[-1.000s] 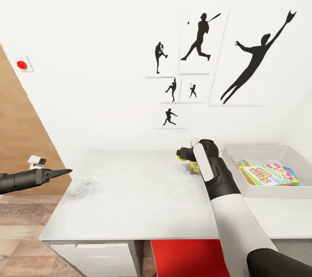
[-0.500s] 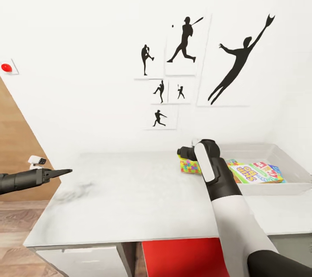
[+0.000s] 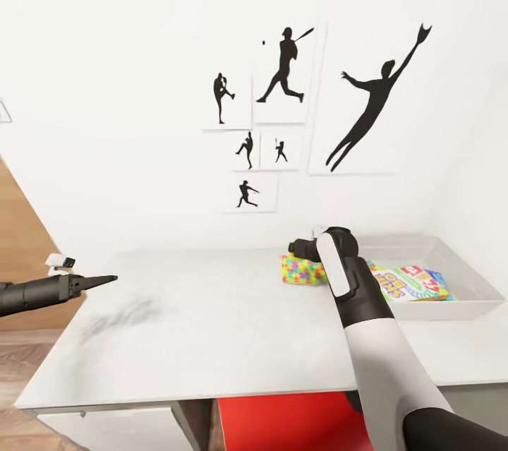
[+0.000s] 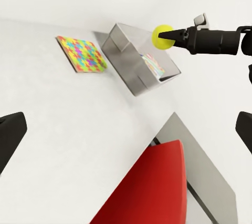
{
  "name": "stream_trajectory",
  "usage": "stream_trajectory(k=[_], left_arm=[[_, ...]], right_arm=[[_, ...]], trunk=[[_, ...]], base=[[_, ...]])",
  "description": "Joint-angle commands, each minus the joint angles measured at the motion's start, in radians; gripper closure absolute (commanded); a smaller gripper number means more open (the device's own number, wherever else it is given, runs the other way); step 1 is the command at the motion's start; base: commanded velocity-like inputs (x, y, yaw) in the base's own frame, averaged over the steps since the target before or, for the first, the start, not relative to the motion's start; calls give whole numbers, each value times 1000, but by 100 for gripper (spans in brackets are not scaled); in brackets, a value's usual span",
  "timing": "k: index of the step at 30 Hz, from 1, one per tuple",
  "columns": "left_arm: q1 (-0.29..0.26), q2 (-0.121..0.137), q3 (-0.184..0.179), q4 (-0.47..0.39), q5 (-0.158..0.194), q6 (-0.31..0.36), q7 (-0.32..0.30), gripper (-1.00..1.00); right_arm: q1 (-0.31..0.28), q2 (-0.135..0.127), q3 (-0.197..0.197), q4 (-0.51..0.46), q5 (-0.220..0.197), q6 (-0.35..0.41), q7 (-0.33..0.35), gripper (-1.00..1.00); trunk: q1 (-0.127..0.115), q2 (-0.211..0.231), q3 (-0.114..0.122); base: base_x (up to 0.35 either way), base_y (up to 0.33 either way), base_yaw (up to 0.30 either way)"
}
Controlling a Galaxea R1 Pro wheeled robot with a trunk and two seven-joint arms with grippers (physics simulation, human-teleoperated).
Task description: Put all the toys in the child's room - the three board games (two on the bed and one on the table), the two jigsaw puzzles on the table, and the tennis ball on the table - inside the toy box on the table in the child's room.
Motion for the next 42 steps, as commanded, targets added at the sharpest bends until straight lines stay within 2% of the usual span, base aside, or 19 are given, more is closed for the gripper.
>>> stream_trajectory(k=[1, 7, 17, 27, 35, 39, 42], left_arm=[[-1, 0, 0, 0, 0, 10, -4, -100], [-1, 0, 0, 0, 0, 8, -4, -100], [-1, 0, 0, 0, 0, 7, -4, -100], [-1, 1, 0, 0, -1, 7, -4, -100], [-1, 5, 1, 0, 0, 35, -4, -100], [-1, 12, 1, 0, 0, 65, -4, -100], [-1, 17, 2, 0, 1, 72, -4, -100]], right_arm=[[-1, 0, 1, -1, -13, 1, -14, 100], [-1, 0, -1, 0, -13, 1, -14, 100], [-1, 0, -2, -1, -13, 1, -14, 100], [-1, 0, -2, -2, -13, 0, -14, 100], [-2, 0, -4, -3, -13, 0, -13, 100], [-3, 0, -4, -42, -14, 3, -14, 100], [-2, 0, -3, -106, -16, 5, -14, 100]], trunk=[[1, -2, -2], [1, -2, -2], [1, -2, 6], [1, -2, 6], [1, -2, 8], [1, -2, 10], [1, -2, 12]], base=[[60, -151, 0], [16, -170, -11], [1, -11, -180], [0, 0, -11], [0, 0, -140], [0, 0, -267], [0, 0, -273]])
